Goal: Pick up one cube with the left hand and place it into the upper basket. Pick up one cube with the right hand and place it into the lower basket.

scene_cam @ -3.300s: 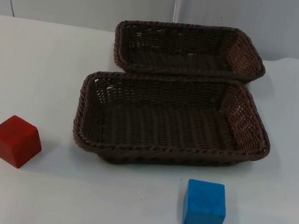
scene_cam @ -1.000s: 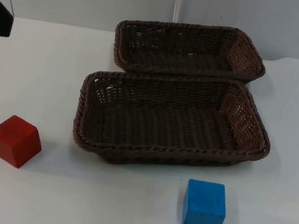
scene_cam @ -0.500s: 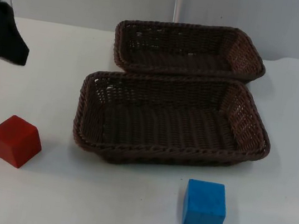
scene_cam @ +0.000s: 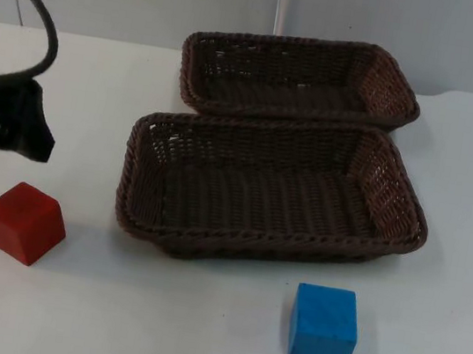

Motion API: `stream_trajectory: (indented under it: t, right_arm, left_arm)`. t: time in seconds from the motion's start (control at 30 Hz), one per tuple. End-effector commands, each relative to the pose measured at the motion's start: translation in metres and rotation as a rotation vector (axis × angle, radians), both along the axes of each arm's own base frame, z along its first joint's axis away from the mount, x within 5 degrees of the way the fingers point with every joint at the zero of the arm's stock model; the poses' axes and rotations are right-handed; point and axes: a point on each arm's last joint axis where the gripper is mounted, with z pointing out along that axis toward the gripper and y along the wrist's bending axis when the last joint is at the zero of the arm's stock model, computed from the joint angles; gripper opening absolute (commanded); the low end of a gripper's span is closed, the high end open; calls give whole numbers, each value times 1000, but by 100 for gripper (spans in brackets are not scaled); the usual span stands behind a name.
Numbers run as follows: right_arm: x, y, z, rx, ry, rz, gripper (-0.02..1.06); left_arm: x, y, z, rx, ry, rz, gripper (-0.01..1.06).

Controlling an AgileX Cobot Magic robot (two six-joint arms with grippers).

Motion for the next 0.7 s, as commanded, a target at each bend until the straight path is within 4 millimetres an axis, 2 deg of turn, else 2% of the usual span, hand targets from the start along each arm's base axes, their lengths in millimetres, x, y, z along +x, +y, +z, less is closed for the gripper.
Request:
stream_trajectory:
  t: [0.0, 0.67]
  right_arm:
    - [0, 0, 0, -3, -6, -1, 104]
    - [0, 0, 0, -3, -6, -1, 104]
  left_arm:
    - [4, 1, -3, 11, -5, -10, 105]
    - [15, 0, -42, 93, 40, -138, 105]
